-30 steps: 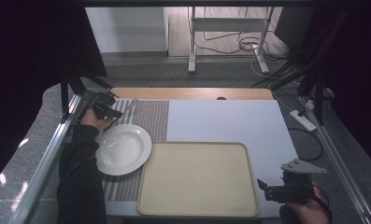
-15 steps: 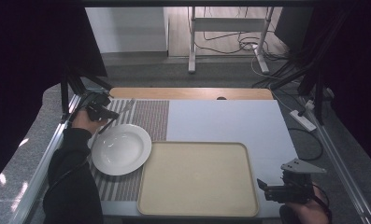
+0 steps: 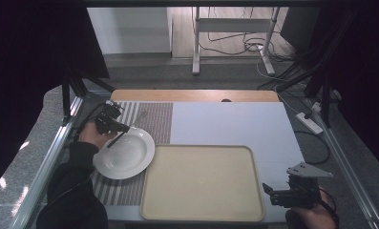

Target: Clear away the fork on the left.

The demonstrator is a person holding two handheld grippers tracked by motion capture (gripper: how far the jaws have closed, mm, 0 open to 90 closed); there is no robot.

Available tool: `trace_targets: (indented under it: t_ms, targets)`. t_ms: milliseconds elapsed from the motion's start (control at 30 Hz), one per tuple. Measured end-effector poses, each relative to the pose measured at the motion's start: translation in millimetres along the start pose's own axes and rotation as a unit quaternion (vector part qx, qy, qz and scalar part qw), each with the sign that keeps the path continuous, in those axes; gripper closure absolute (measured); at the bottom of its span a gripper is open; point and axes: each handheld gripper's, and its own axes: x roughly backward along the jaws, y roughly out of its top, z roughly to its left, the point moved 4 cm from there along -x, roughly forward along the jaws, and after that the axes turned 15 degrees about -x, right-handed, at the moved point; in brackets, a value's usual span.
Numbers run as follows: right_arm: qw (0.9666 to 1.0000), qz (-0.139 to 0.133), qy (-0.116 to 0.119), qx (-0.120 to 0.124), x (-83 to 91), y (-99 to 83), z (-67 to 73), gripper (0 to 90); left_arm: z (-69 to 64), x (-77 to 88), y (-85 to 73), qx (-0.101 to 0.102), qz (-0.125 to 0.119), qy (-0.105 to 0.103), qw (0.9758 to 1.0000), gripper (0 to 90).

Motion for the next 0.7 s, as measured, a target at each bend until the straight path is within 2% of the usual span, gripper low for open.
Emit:
trace_targets:
  t_ms: [400, 700]
  targets:
    - [1.0000, 0.001, 0.000, 0.005, 0.1, -0.2, 0.5, 0.0, -50.0, 6.3, -1.9, -0.029, -0.011, -0.019, 0.9993, 84.6]
    - [1.0000, 0.001, 0.000, 0.005, 0.0, -0.2, 0.6, 0.0, -88.6, 6.3, -5.8, -0.034, -0.020, -0.039, 0.9985, 84.7]
